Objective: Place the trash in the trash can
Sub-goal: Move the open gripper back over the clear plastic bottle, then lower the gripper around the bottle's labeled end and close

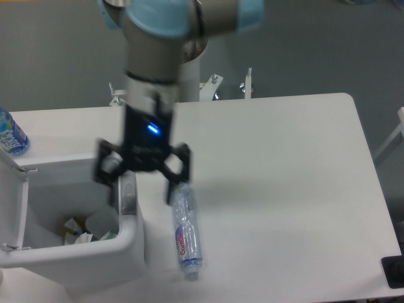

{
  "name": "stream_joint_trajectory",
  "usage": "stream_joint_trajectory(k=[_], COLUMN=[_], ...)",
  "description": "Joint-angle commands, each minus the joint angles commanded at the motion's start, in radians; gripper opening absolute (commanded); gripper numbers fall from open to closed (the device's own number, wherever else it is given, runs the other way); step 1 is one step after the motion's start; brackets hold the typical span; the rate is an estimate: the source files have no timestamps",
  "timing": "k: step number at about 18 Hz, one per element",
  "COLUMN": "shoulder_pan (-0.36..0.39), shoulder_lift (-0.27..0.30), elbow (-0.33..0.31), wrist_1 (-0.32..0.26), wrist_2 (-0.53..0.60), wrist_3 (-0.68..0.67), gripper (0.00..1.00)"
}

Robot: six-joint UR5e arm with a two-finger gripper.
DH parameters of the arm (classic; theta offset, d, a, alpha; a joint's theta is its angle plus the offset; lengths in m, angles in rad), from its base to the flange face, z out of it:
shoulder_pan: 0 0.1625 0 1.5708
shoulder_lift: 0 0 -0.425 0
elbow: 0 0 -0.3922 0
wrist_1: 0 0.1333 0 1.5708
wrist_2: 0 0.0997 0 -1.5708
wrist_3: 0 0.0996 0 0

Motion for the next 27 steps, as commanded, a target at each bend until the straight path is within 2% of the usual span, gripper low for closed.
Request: stream_joint_trajectory(k=[4, 6, 14, 18, 24, 27], shoulder_pan=[0.023, 0.032, 0.014, -0.023, -0.067, -0.078], shoulder_lift=[-0.103, -0.144, -0.284, -0.351, -0.393, -0.395], elbow=[-0.014, -0.017, 0.009, 0.058, 0.074, 0.069], wrist_1=[-0.005, -0.005, 0.002, 0.023, 0.023, 0.023], wrist_2=[0.011, 0.017, 0.101, 0.135, 0.166, 0.173], wrist_3=[0.145, 0.176, 0.218, 0.201, 0.186, 0.186], gripper=[1.0, 1.0, 1.0, 1.0, 1.0, 1.0])
